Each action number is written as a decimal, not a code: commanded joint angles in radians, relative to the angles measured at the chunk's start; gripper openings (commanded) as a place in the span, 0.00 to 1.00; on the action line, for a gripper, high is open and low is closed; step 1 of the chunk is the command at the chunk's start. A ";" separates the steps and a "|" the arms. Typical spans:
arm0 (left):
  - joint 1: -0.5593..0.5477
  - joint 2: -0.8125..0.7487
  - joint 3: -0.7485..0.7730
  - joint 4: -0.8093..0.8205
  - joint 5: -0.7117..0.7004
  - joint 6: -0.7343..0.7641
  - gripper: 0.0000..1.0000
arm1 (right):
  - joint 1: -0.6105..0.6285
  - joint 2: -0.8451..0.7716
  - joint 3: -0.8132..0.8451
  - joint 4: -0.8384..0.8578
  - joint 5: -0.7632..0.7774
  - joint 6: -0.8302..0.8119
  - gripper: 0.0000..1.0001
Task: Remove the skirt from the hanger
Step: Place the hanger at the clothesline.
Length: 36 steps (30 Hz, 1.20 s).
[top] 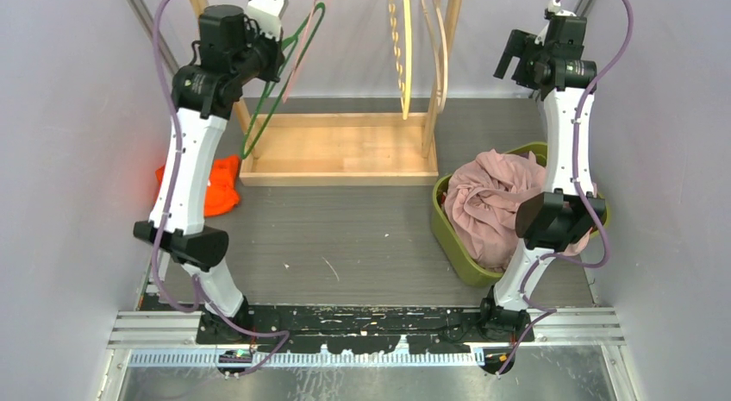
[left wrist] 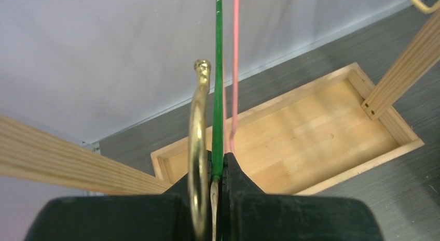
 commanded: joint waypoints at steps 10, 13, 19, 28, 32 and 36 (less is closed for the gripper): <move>0.007 -0.219 -0.048 0.100 -0.005 0.018 0.00 | 0.003 -0.092 -0.075 0.069 -0.022 0.017 1.00; 0.007 -0.166 -0.017 0.109 -0.003 0.017 0.00 | 0.003 -0.104 -0.089 0.073 -0.029 0.024 1.00; 0.009 0.013 0.190 0.096 0.004 0.007 0.00 | 0.003 -0.119 -0.095 0.076 -0.022 0.019 1.00; 0.061 0.121 0.275 0.188 0.035 -0.045 0.00 | 0.003 -0.124 -0.093 0.074 -0.008 0.007 1.00; 0.097 0.132 0.270 0.226 0.077 -0.098 0.00 | 0.003 -0.115 -0.088 0.071 -0.008 0.009 1.00; 0.139 0.148 0.270 0.273 0.144 -0.173 0.00 | 0.003 -0.107 -0.077 0.066 -0.005 0.008 1.00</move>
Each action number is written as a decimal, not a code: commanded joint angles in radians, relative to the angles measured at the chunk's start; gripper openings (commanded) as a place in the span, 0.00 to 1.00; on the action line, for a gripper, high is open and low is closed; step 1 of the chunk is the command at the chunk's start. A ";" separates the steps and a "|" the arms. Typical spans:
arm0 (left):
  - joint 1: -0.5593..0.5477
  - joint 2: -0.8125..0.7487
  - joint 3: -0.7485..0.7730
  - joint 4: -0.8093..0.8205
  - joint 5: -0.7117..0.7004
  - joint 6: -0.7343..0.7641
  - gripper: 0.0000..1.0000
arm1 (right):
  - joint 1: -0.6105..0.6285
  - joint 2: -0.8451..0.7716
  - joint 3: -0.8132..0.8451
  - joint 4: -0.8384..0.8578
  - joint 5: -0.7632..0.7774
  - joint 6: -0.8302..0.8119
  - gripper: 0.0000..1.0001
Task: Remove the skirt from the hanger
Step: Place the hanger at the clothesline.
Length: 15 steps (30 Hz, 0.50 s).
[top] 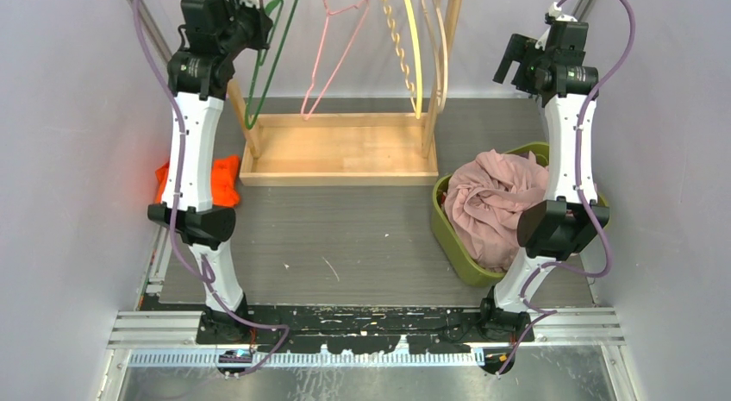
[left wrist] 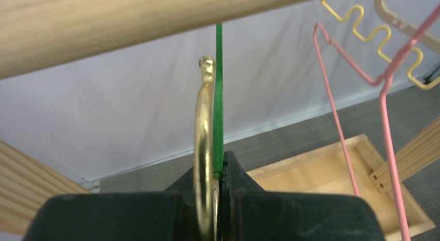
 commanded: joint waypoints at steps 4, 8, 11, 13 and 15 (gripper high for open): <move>0.085 0.027 0.060 0.233 0.156 -0.200 0.00 | 0.003 -0.023 0.040 0.034 0.020 -0.006 1.00; 0.121 0.093 0.120 0.290 0.207 -0.288 0.00 | 0.003 -0.021 0.044 0.031 0.037 -0.021 1.00; 0.139 0.130 0.132 0.344 0.251 -0.347 0.00 | 0.003 -0.021 0.047 0.028 0.052 -0.032 1.00; 0.152 0.153 0.142 0.362 0.290 -0.387 0.00 | 0.003 -0.021 0.048 0.028 0.060 -0.040 1.00; 0.162 0.175 0.150 0.369 0.320 -0.419 0.00 | 0.003 -0.021 0.049 0.030 0.066 -0.044 1.00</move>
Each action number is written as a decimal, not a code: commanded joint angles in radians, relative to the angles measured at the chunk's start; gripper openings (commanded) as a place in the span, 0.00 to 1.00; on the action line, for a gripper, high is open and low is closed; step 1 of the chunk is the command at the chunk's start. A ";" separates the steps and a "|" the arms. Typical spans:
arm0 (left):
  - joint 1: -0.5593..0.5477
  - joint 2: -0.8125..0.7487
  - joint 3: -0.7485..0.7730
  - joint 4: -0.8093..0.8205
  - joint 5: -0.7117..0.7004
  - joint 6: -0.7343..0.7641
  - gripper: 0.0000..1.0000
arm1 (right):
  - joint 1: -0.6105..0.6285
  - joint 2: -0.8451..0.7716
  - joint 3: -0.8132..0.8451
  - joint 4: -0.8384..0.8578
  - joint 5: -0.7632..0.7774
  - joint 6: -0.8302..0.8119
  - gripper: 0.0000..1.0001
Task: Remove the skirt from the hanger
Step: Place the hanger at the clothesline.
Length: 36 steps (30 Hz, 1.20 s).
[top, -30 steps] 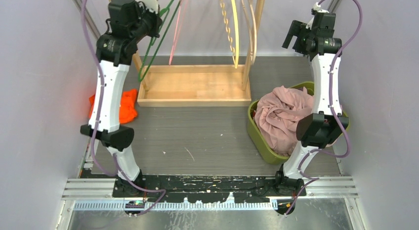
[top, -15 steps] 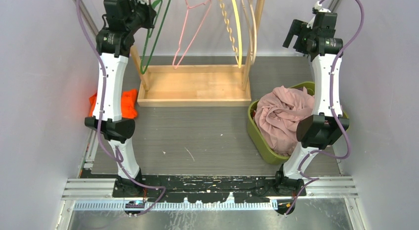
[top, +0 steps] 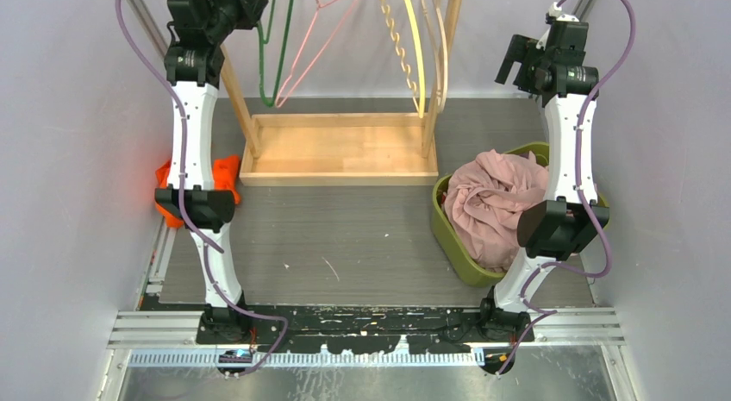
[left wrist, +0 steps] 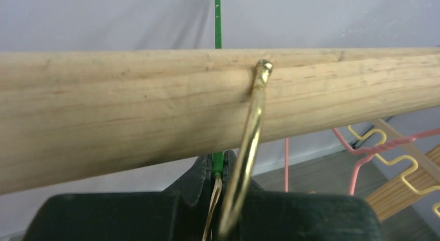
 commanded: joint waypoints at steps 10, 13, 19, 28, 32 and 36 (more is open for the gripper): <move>0.047 0.065 0.045 0.072 0.178 -0.145 0.00 | 0.003 -0.004 0.053 0.030 0.035 -0.019 1.00; 0.048 0.057 0.018 0.039 0.184 -0.129 0.00 | 0.003 -0.005 0.039 0.037 0.036 -0.017 1.00; 0.055 0.067 0.047 0.078 0.162 -0.173 0.00 | 0.002 -0.004 0.042 0.045 0.031 -0.005 1.00; 0.060 0.126 0.077 0.257 0.152 -0.334 0.03 | 0.002 -0.014 0.049 0.042 0.040 -0.015 1.00; 0.060 0.136 0.083 0.341 0.152 -0.367 0.03 | 0.003 -0.019 0.046 0.041 0.050 -0.022 1.00; 0.060 0.125 0.103 0.354 0.154 -0.369 0.04 | 0.004 -0.013 0.048 0.038 0.051 -0.017 1.00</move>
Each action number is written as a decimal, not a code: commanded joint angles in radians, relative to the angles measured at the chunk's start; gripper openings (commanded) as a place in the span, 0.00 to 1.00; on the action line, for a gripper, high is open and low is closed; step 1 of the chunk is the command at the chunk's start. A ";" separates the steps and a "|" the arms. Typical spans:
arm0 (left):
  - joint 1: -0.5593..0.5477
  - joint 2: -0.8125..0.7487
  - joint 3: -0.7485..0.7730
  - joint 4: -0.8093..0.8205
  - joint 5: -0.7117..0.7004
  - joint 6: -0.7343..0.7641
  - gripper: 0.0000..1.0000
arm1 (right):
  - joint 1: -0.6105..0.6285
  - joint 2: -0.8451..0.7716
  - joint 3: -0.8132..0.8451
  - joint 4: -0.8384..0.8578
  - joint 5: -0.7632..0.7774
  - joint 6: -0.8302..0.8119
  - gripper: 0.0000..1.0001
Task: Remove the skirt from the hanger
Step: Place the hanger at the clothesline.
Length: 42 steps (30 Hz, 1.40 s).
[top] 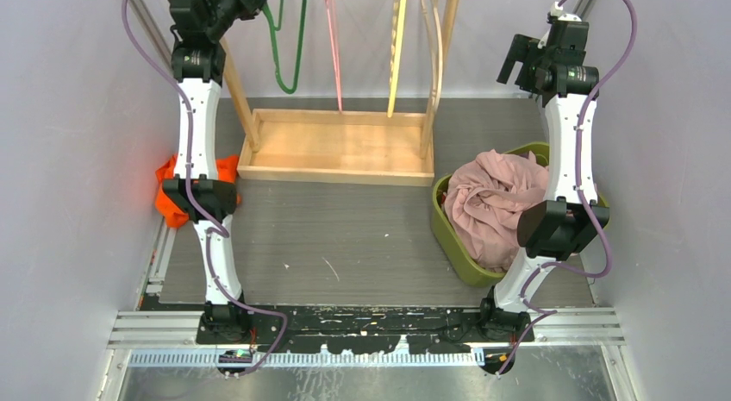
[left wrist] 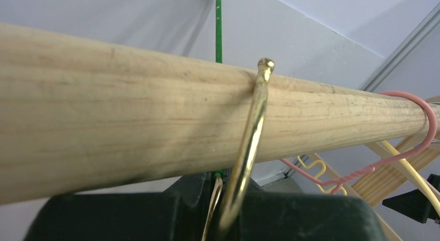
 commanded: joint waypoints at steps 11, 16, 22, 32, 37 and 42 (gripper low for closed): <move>-0.011 -0.176 0.011 -0.116 0.035 0.073 0.05 | 0.003 -0.009 0.027 0.072 -0.023 0.054 1.00; -0.013 -0.234 -0.056 -0.229 0.030 0.123 0.07 | 0.004 -0.010 0.017 0.087 -0.045 0.074 1.00; -0.017 -0.218 -0.059 -0.381 -0.036 0.205 0.08 | 0.004 -0.021 0.010 0.088 -0.056 0.065 1.00; -0.057 -0.172 0.011 -0.489 -0.163 0.315 0.08 | 0.004 -0.033 0.007 0.088 -0.048 0.052 1.00; -0.070 -0.146 0.021 -0.367 -0.036 0.385 0.06 | 0.005 -0.031 0.006 0.087 -0.055 0.056 1.00; -0.070 -0.130 0.011 -0.210 0.054 0.404 0.04 | 0.004 -0.040 -0.015 0.088 -0.048 0.044 1.00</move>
